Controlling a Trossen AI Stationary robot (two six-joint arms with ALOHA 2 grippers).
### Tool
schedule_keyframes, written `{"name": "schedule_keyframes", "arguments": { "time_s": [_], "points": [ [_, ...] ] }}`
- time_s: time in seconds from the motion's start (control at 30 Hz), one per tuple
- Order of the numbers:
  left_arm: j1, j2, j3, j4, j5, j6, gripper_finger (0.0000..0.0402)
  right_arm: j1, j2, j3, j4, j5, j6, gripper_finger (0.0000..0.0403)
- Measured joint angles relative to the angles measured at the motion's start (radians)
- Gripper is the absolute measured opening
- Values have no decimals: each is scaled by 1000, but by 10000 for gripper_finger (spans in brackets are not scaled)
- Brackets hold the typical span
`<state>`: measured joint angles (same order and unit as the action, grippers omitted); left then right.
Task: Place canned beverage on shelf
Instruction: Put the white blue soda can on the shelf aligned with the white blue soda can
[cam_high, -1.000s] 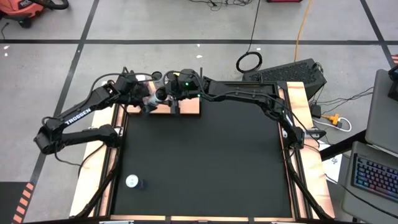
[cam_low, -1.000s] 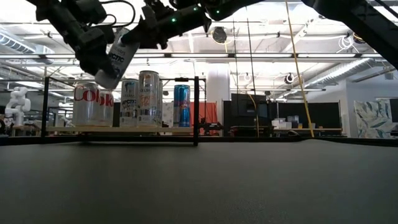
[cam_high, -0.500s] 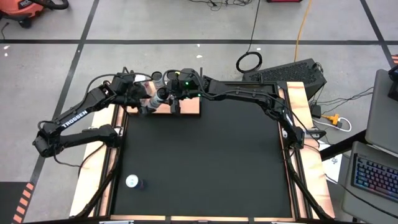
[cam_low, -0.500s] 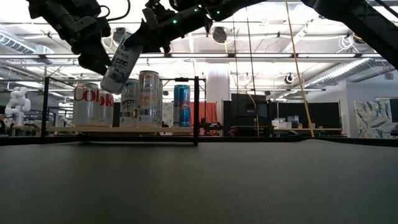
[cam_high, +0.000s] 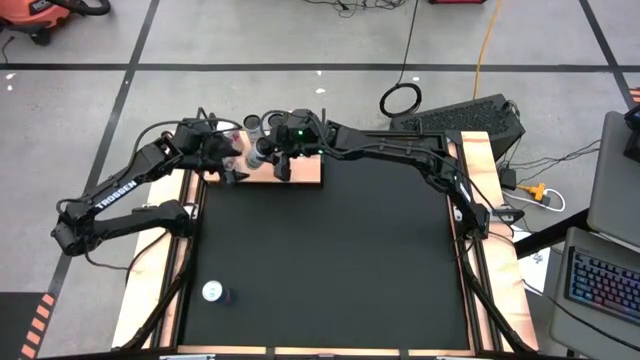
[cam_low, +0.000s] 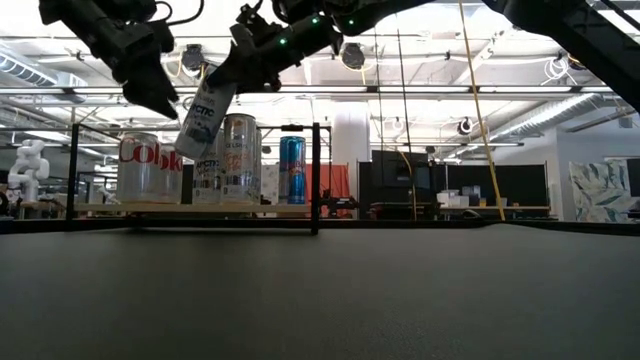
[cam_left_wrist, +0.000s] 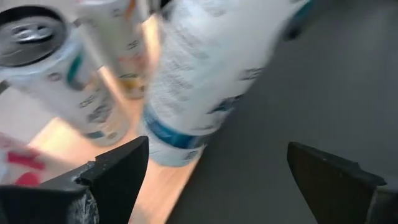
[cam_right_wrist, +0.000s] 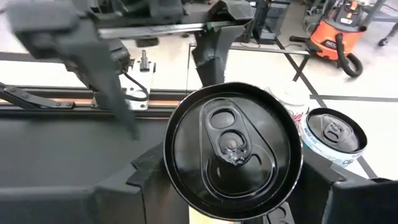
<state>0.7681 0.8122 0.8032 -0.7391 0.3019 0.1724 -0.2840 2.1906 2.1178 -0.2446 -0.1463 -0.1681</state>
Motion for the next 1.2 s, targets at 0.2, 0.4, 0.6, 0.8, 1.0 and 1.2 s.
{"name": "schedule_keyframes", "arguments": {
  "time_s": [0.2, 0.4, 0.6, 0.8, 1.0, 1.2],
  "points": [
    [0, 1, 0, -2, 107, 17, 382, -6, 0, 0, 29, -4, 7, 217],
    [0, 16, 0, -8, 109, 16, 382, -7, 0, 0, 58, -71, 7, 217],
    [0, 18, 0, -6, 108, 16, 382, -7, 9, -2, 93, -84, 2, 222],
    [1, 19, 0, -10, 102, 13, 382, -7, 32, -1, 159, -92, 0, 229],
    [1, 19, 0, -9, 98, -8, 382, -6, 53, 0, 191, -94, -5, 230],
    [1, 15, -1, -10, 98, -10, 382, -10, 80, 1, 240, -102, -2, 230]
  ]
}}
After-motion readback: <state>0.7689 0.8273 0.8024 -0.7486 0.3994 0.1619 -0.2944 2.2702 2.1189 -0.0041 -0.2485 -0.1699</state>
